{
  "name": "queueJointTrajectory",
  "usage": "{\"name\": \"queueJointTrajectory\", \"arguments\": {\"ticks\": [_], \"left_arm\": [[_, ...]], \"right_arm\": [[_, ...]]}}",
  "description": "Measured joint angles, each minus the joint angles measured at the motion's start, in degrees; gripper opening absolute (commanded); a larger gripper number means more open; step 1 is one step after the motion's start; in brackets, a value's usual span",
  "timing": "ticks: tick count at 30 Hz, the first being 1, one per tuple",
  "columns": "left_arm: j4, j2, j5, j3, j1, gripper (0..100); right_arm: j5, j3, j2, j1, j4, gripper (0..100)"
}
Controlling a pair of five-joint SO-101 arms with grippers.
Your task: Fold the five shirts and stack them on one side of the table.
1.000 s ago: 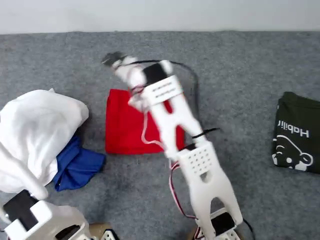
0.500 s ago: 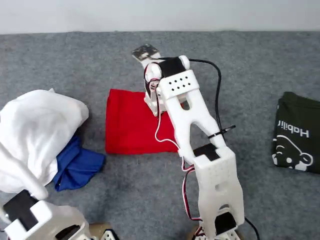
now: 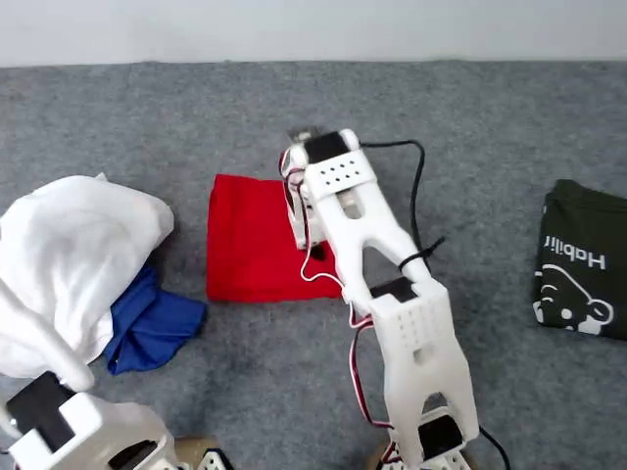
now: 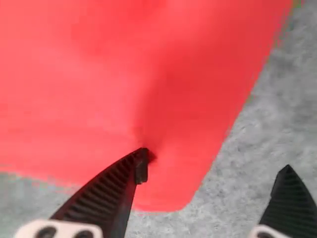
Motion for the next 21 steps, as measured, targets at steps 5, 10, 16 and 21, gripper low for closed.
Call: {"name": "queueJointTrajectory", "arguments": {"ticks": [5, 10, 16, 21], "left_arm": [[0.00, 0.00, 0.00, 0.00, 0.00, 2], [0.00, 0.00, 0.00, 0.00, 0.00, 2], [0.00, 0.00, 0.00, 0.00, 0.00, 2], [0.00, 0.00, 0.00, 0.00, 0.00, 2]], "right_arm": [[-0.18, -2.29, 5.89, -0.70, -0.53, 38.2], [-0.18, -5.71, 8.70, -2.20, -0.26, 19.8], [5.98, -7.47, 10.11, -2.29, -0.09, 1.7], [9.76, -7.82, 10.11, -0.09, 0.44, 1.0]]}}
